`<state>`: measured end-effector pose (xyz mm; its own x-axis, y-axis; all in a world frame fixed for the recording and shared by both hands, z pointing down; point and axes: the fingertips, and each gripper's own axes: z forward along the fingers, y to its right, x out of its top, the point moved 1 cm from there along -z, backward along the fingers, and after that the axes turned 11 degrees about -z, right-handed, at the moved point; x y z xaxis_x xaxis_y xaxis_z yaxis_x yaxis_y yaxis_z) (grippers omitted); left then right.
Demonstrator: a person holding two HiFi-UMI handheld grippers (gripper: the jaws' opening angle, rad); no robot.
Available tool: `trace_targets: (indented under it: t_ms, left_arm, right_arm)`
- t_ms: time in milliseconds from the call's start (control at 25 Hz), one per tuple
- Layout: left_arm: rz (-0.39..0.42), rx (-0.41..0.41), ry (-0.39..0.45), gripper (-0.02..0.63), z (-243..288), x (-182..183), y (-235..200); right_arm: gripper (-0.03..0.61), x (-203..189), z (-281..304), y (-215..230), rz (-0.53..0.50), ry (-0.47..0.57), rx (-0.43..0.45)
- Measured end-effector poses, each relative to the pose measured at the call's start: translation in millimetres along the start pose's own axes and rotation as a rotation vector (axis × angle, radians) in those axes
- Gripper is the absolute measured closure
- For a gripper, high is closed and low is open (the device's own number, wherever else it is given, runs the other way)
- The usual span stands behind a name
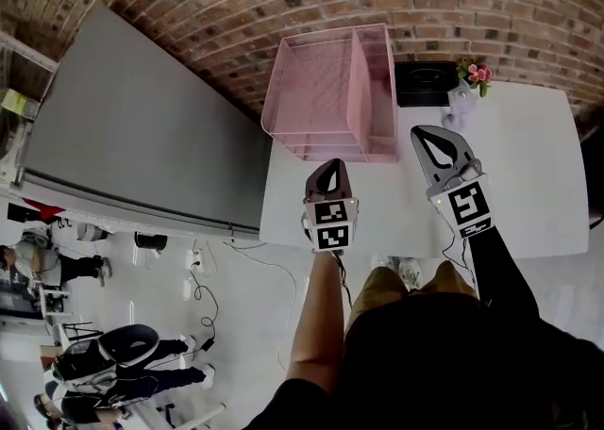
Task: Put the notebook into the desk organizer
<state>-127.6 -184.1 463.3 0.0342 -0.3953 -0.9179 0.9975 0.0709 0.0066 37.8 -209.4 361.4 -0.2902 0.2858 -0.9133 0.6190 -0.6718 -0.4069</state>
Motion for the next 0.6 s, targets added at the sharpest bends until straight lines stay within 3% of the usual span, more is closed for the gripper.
trace_targets:
  t_ms: [280,600]
  left_arm:
    - [0.005,0.026,0.074,0.598,-34.2,39.9,7.8]
    - [-0.015,-0.002,0.172,0.598,-47.7,79.7,25.0]
  right_arm:
    - [0.557,14.2,-6.3,5.3,0.026,0.044,0.009]
    - [0.557,13.5,-17.0,19.8,0.051,0.063,-0.026]
